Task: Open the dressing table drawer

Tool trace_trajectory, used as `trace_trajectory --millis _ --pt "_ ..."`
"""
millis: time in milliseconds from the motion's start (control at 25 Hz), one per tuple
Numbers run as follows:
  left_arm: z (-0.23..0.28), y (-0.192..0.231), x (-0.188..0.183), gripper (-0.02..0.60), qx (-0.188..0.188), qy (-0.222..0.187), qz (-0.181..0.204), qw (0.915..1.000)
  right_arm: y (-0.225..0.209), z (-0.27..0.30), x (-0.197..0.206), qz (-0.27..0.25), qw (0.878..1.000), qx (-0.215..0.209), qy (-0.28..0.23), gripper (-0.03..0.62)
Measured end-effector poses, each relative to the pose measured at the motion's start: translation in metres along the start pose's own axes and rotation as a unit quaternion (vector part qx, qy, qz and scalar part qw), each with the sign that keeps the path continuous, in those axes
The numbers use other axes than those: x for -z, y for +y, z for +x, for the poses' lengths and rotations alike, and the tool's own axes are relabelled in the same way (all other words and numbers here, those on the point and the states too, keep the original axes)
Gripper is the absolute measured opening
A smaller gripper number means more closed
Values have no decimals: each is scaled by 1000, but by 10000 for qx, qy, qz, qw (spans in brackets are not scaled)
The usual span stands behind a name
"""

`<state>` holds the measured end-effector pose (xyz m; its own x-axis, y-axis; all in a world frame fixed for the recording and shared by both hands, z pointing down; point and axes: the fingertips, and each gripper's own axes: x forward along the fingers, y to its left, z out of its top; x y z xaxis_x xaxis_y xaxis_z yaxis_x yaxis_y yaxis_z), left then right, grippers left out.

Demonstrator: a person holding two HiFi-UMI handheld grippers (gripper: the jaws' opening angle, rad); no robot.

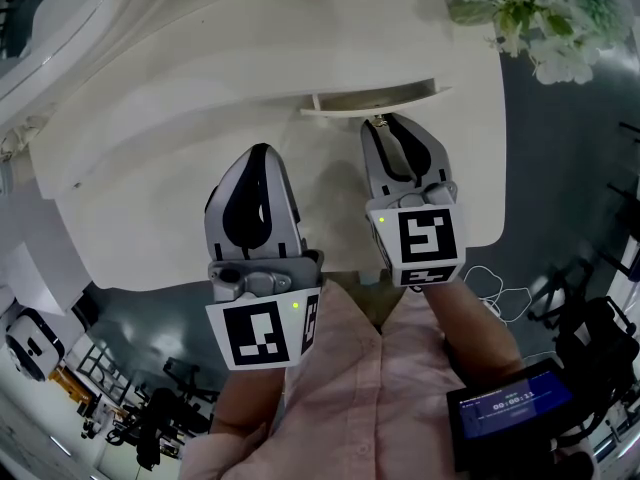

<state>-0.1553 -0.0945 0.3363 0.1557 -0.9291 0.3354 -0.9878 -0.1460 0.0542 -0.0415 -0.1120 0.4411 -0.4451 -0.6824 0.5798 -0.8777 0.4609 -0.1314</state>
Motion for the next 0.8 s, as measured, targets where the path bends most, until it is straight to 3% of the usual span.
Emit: trace_trajectory --millis 800 --pt "-2 -5 0 21 25 -11 1 10000 1 -5 4 -4 10000 -29 15 106"
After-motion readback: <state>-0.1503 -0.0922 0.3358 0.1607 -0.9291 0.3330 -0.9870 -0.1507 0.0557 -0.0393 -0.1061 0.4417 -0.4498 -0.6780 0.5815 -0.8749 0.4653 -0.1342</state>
